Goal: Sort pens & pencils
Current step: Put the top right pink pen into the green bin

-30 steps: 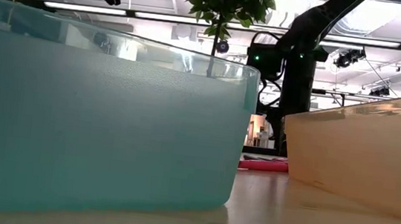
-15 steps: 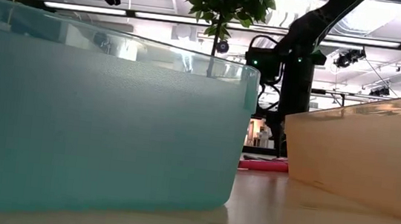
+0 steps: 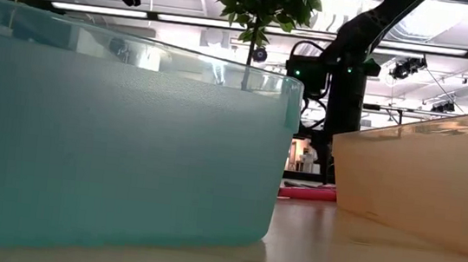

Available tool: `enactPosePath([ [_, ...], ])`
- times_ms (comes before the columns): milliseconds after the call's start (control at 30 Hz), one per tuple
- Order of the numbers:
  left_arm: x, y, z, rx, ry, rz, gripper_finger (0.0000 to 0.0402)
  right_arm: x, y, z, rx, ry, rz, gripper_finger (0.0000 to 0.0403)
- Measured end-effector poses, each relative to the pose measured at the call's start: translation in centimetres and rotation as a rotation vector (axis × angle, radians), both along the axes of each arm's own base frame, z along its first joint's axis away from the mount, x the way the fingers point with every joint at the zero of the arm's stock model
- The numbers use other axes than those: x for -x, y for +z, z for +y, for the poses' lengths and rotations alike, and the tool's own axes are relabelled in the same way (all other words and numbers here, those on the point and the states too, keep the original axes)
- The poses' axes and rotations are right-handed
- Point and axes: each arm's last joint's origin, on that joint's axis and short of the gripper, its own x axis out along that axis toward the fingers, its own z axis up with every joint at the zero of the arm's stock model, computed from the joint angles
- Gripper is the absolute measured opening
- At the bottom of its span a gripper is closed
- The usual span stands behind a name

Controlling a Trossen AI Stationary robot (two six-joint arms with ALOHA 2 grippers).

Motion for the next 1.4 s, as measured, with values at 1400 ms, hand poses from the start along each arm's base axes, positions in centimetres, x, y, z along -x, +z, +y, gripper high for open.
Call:
enactPosePath([
  [1400, 0.02, 0.00, 0.00, 0.000, 0.000, 0.002, 0.0134, -0.04, 0.01, -0.02, 0.006, 0.051, -0.004, 0.0032],
])
